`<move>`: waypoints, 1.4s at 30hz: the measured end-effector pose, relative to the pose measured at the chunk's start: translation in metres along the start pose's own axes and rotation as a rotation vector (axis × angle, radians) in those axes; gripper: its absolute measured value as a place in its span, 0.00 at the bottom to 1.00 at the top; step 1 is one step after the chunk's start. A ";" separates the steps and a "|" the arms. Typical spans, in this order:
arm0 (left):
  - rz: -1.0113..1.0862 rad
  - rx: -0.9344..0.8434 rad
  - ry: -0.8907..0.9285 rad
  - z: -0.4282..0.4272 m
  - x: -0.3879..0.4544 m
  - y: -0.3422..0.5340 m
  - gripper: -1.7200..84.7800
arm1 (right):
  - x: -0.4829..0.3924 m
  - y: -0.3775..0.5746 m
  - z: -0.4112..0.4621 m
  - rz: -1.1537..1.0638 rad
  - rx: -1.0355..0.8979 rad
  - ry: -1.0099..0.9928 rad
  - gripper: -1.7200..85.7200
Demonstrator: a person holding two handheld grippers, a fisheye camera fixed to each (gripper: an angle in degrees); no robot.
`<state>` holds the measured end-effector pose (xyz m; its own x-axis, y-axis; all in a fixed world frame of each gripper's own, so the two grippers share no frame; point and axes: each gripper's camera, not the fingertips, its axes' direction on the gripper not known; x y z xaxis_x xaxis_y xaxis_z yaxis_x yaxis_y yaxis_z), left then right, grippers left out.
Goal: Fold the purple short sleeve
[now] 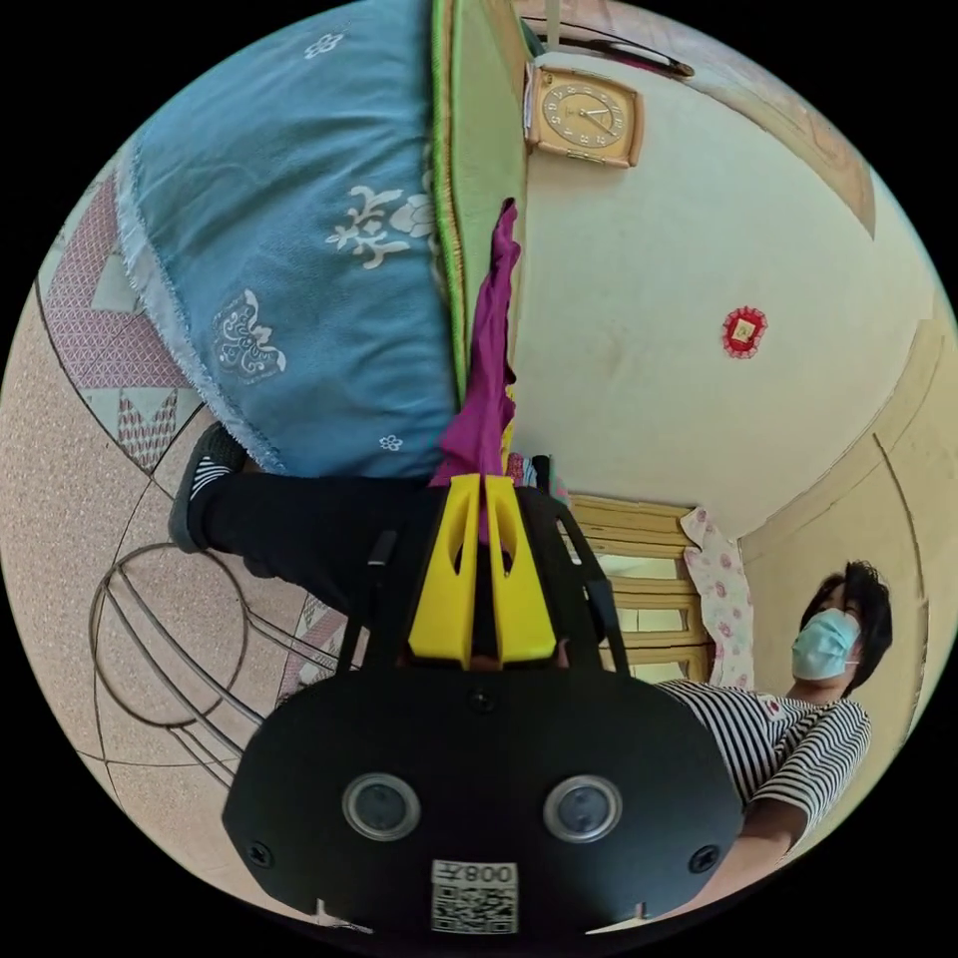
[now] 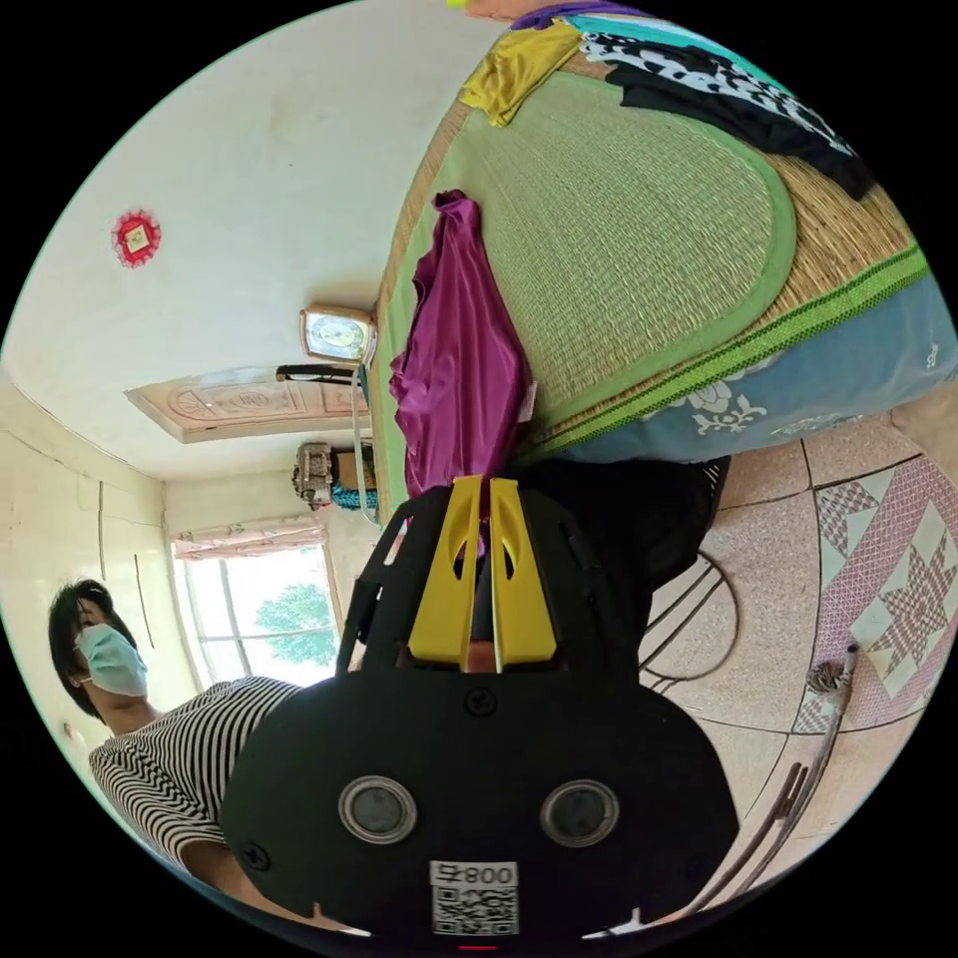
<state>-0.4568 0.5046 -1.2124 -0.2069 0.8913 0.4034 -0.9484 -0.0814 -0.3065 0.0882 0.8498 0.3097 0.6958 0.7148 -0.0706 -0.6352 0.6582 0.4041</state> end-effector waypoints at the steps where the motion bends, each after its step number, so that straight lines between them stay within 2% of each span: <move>1: 0.012 0.005 0.006 -0.002 0.004 0.001 0.03 | -0.003 0.000 -0.005 -0.019 0.012 -0.010 0.03; 6: 0.123 -0.010 0.022 0.009 0.050 -0.034 0.03 | -0.019 -0.031 -0.020 -0.077 0.077 -0.090 0.03; 10: 0.239 -0.016 0.007 0.037 0.111 -0.097 0.02 | -0.079 -0.107 -0.038 -0.203 0.129 -0.132 0.03; 15: 0.549 0.025 0.037 0.075 0.277 -0.164 0.03 | -0.211 -0.176 -0.085 -0.449 0.216 -0.167 0.03; 19: 0.766 0.055 0.038 0.079 0.370 -0.156 0.03 | -0.304 -0.174 -0.134 -0.655 0.306 -0.156 0.03; 23: 0.911 0.046 0.050 0.069 0.412 -0.119 0.03 | -0.319 -0.136 -0.164 -0.774 0.349 -0.170 0.03; 28: 0.915 -0.017 0.031 0.052 0.380 -0.064 0.03 | -0.264 -0.076 -0.167 -0.774 0.294 -0.180 0.03; 31: 0.831 -0.064 -0.003 0.040 0.325 -0.027 0.03 | -0.206 -0.037 -0.151 -0.694 0.214 -0.129 0.03; 34: 0.665 -0.102 -0.118 0.031 0.248 0.005 0.02 | -0.129 -0.010 -0.124 -0.520 0.122 -0.075 0.03; 39: 0.198 -0.178 -0.261 0.035 0.090 0.043 0.02 | -0.005 0.012 -0.069 -0.167 0.003 -0.045 0.03; 42: 0.123 -0.142 -0.299 0.035 0.059 0.056 0.03 | 0.038 0.021 -0.045 -0.019 -0.051 -0.034 0.03</move>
<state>-0.5303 0.5370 -1.1751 -0.3984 0.7067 0.5847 -0.8735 -0.0979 -0.4768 0.0858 0.9015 0.2749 0.7180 0.6945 -0.0463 -0.6378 0.6831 0.3559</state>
